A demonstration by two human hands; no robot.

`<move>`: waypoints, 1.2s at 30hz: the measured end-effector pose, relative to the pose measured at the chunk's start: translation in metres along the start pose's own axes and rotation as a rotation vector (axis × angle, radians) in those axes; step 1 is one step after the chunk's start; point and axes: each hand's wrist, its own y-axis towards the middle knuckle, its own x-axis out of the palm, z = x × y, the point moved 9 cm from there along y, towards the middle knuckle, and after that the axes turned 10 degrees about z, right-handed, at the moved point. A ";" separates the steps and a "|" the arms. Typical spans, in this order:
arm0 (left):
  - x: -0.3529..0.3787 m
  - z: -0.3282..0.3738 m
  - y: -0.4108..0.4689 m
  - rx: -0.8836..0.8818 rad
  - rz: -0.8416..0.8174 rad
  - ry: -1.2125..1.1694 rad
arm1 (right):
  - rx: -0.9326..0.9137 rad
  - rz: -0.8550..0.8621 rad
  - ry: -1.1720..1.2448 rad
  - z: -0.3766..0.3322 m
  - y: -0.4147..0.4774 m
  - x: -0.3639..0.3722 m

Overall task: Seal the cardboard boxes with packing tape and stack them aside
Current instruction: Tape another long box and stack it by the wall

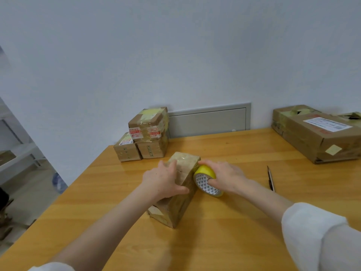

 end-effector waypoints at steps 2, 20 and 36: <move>0.001 -0.009 -0.008 -0.041 -0.037 -0.023 | -0.028 0.049 -0.008 -0.006 0.001 -0.009; -0.031 0.039 -0.024 0.053 0.193 -0.126 | 0.032 0.373 0.499 -0.022 0.031 -0.092; -0.006 0.037 0.001 0.011 0.037 -0.114 | -0.046 0.289 0.353 -0.023 0.039 -0.095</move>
